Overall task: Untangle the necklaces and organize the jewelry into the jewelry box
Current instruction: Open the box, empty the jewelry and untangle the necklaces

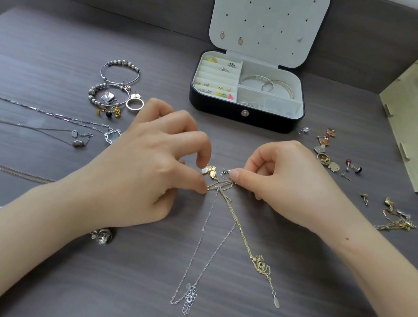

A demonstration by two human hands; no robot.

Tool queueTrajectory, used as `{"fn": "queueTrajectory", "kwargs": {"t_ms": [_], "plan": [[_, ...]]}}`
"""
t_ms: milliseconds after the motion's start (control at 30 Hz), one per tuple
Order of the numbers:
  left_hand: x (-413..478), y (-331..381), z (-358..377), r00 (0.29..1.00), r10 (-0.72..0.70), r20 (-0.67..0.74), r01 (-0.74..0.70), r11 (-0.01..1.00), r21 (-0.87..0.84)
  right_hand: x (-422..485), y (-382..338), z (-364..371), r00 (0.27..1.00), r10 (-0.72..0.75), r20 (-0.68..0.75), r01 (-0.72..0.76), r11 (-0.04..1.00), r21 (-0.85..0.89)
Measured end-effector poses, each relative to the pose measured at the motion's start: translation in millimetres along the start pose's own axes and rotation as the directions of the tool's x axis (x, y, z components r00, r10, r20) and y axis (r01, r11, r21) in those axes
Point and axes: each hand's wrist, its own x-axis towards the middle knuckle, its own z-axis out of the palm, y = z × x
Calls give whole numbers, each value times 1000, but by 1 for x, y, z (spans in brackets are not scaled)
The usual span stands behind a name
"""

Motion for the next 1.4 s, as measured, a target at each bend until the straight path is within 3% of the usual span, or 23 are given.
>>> {"fn": "queueTrajectory", "kwargs": {"t_ms": [267, 467, 600, 833, 1133, 1233, 1400], "plan": [[0, 1, 1, 1000, -8, -18, 7, 998, -54, 1, 2, -1, 1000, -14, 8, 14, 1000, 8], [1, 2, 9, 984, -169, -54, 163, 982, -98, 2, 4, -2, 998, -64, -7, 64, 996, 58], [2, 1, 16, 983, -184, -8, 182, 977, -107, 2, 4, -3, 995, -97, 29, 96, 995, 13], [7, 2, 17, 976, -208, -62, 209, 978, 18, 3, 5, 1, 995, -104, 7, 104, 995, -8], [13, 6, 15, 943, -313, -111, 319, 947, 37, 4, 5, 2, 992, -129, -7, 128, 991, -24], [17, 8, 14, 942, -324, -84, 321, 946, -47, 4, 3, 2, 990, -136, -25, 135, 990, -35], [31, 3, 17, 965, -262, 8, 262, 965, -21, 4, 2, 4, 994, -107, -37, 104, 992, -69]]}}
